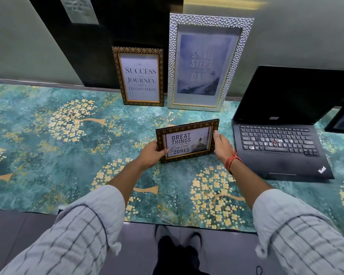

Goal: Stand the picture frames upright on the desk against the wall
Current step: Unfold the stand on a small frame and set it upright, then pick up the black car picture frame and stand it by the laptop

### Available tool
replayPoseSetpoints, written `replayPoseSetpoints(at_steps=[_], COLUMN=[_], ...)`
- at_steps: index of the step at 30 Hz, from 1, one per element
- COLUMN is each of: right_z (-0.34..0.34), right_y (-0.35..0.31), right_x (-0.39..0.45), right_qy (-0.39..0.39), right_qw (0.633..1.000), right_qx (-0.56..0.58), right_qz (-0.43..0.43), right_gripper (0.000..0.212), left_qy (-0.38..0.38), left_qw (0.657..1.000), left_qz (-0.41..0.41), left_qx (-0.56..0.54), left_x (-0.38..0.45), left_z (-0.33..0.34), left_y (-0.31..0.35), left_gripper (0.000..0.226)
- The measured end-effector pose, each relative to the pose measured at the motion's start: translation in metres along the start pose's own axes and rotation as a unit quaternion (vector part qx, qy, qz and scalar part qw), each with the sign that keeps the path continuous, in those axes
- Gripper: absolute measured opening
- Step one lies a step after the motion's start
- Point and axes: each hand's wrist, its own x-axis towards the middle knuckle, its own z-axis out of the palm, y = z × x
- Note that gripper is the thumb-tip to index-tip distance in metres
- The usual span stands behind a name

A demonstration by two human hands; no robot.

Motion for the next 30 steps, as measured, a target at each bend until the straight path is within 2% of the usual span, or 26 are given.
replayPoseSetpoints(at_steps=[3, 5, 9, 12, 16, 20, 24, 30], right_z=[-0.005, -0.013, -0.041, -0.068, -0.135, -0.228, -0.308, -0.435], right_y=[0.001, -0.004, -0.029, -0.052, -0.067, -0.039, 0.008, 0.089], right_x=[0.004, 0.003, -0.001, -0.007, -0.022, -0.038, -0.052, -0.052], right_qy=[-0.005, 0.047, 0.127, 0.137, 0.156, 0.211, 0.239, 0.262], right_qw=[1.0, 0.996, 0.977, 0.962, 0.942, 0.925, 0.922, 0.912], right_qx=[0.027, 0.075, 0.166, 0.226, 0.276, 0.288, 0.281, 0.301], right_qz=[0.014, 0.0, -0.031, -0.07, -0.113, -0.128, -0.121, -0.09], right_gripper=[0.054, 0.044, 0.049, 0.05, 0.048, 0.043, 0.043, 0.04], left_qy=[0.035, 0.095, 0.21, 0.224, 0.141, 0.026, -0.015, -0.022], left_qw=[0.999, 0.993, 0.961, 0.941, 0.934, 0.938, 0.941, 0.952], left_qz=[0.026, 0.071, 0.18, 0.252, 0.327, 0.345, 0.339, 0.304], left_qx=[0.022, 0.016, -0.012, -0.019, -0.029, 0.001, 0.018, -0.001], left_x=[-0.004, -0.01, -0.012, -0.011, -0.014, -0.025, -0.029, -0.036], left_z=[-0.008, -0.017, -0.028, -0.009, 0.069, 0.186, 0.283, 0.422], left_y=[0.009, 0.03, 0.089, 0.143, 0.219, 0.272, 0.297, 0.32], left_gripper=[0.059, 0.068, 0.064, 0.057, 0.05, 0.048, 0.045, 0.044])
